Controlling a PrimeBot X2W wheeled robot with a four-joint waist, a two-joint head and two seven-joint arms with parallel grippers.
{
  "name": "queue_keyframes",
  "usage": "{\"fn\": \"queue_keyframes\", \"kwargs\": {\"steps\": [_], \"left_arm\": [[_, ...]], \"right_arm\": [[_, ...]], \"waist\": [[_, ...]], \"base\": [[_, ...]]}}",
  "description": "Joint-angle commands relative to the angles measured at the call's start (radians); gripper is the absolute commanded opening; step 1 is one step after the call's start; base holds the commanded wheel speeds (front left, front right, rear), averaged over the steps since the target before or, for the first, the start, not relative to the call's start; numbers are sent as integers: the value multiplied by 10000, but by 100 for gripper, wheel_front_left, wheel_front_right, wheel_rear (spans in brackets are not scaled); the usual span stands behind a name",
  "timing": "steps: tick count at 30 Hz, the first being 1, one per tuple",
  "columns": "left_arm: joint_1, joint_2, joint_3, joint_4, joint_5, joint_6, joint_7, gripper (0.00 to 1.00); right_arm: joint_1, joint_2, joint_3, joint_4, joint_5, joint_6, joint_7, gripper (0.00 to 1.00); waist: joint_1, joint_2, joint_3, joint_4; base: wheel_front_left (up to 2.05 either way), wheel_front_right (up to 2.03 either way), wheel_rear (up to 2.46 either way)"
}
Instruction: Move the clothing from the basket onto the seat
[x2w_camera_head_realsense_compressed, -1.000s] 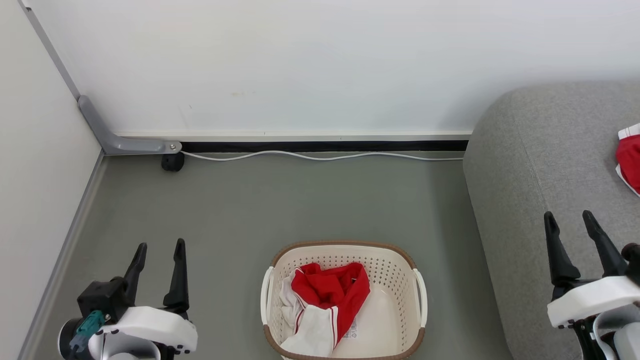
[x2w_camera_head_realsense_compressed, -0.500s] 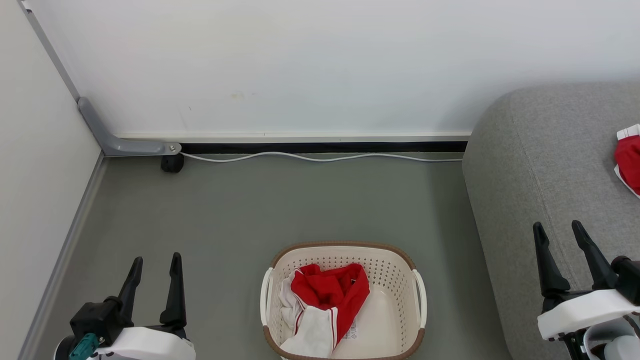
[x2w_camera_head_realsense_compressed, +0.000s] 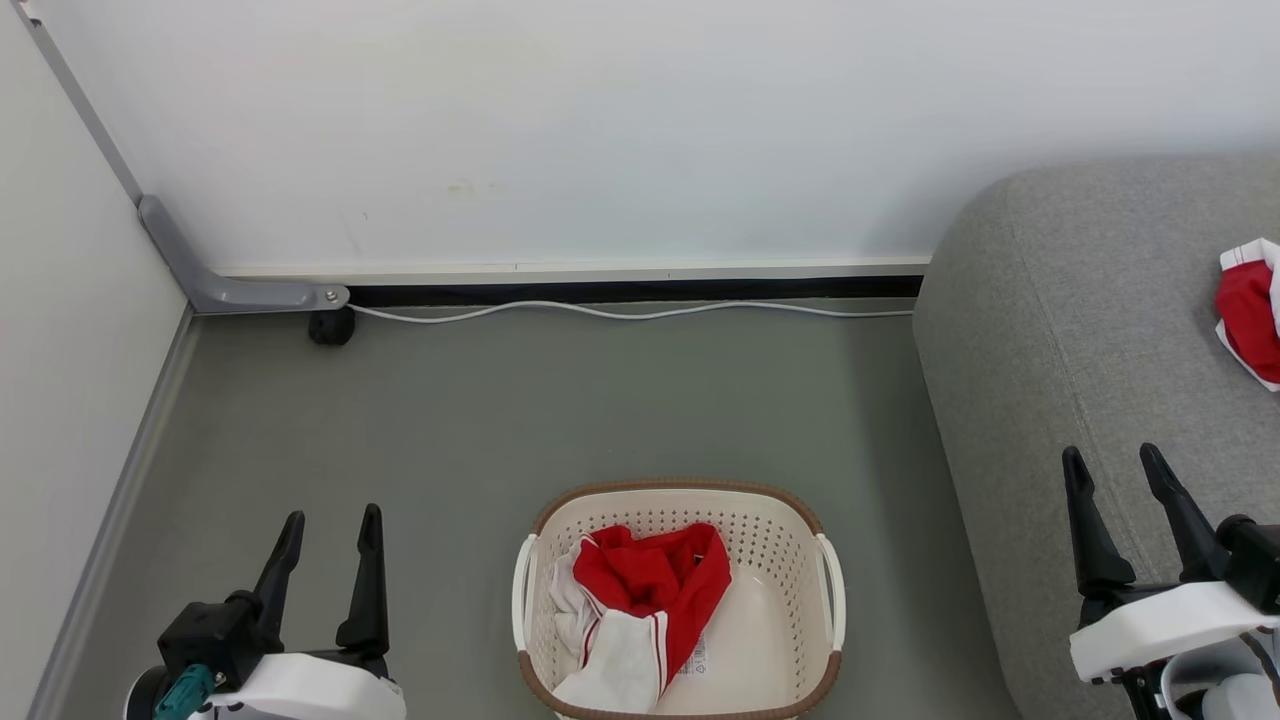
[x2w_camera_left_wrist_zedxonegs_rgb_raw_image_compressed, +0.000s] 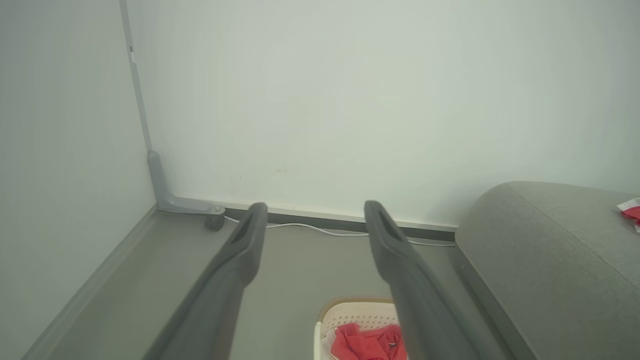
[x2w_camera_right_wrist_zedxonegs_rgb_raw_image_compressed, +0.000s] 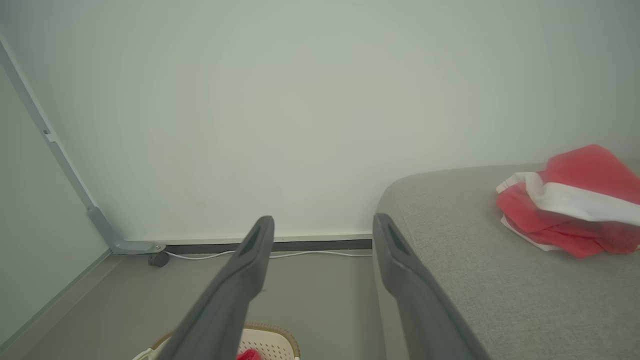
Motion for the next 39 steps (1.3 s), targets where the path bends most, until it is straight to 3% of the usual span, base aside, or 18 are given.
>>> {"fn": "queue_keyframes", "kwargs": {"steps": [1, 23, 39], "left_arm": [[-224, 101, 268, -287, -75, 68, -63, 100], [-290, 101, 64, -303, -66, 44, -63, 100], [-1298, 101, -1408, -88, -616, 489, -63, 100]], "right_arm": [[-195, -166, 198, -232, -62, 40, -105, 100], [-346, -218, 210, -152, 23, 40, -105, 100], [-1423, -675, 429, -676, 290, 40, -105, 100]], "waist": [[0, -1, 1, -10], [0, -1, 294, -35], [0, -1, 2563, -129]], "base": [[0, 0, 0], [0, 0, 0], [0, 0, 0]]}}
